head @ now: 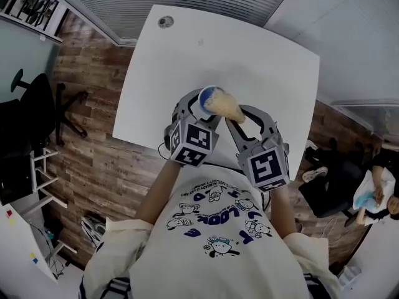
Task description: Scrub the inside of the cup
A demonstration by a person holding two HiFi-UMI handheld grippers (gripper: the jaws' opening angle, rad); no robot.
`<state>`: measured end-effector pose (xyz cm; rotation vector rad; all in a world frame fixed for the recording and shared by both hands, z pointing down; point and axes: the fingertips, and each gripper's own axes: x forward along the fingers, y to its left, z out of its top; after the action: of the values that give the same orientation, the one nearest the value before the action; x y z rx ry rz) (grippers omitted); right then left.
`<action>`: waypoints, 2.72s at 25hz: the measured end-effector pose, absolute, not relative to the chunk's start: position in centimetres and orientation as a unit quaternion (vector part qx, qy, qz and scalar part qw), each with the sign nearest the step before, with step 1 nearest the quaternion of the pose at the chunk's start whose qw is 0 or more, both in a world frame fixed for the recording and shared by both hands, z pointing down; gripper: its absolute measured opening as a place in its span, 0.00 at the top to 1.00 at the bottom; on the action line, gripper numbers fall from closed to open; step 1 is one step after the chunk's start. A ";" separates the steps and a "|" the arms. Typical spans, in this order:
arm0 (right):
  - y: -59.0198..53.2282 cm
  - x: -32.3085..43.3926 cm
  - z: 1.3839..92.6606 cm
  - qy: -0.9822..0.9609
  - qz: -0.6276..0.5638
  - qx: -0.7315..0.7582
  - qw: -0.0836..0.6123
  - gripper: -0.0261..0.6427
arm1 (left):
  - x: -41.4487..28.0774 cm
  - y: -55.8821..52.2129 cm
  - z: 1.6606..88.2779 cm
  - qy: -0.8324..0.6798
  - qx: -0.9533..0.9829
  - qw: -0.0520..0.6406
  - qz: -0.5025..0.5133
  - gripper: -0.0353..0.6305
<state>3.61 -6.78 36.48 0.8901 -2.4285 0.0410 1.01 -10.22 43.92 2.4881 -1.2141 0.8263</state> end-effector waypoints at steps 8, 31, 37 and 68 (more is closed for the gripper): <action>-6.7 4.9 37.6 -0.902 0.034 0.334 0.272 0.76 | 1.4 -9.5 44.5 -0.410 0.854 0.113 0.298 0.50; -4.2 5.4 39.6 -0.908 0.033 0.234 0.346 0.77 | 1.0 -5.9 44.5 -0.336 0.860 0.056 0.380 0.50; -3.9 6.0 40.0 -0.908 0.065 0.210 0.357 0.78 | 1.5 -5.2 44.1 -0.318 0.865 0.036 0.387 0.50; -5.5 4.9 41.5 -0.882 0.269 0.160 0.353 0.79 | 1.4 -7.8 42.2 -0.262 0.789 -0.249 0.497 0.50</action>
<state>4.89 -5.53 41.50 0.4142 -2.2797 0.6959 1.38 -7.77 42.21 2.9696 -0.9878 1.8704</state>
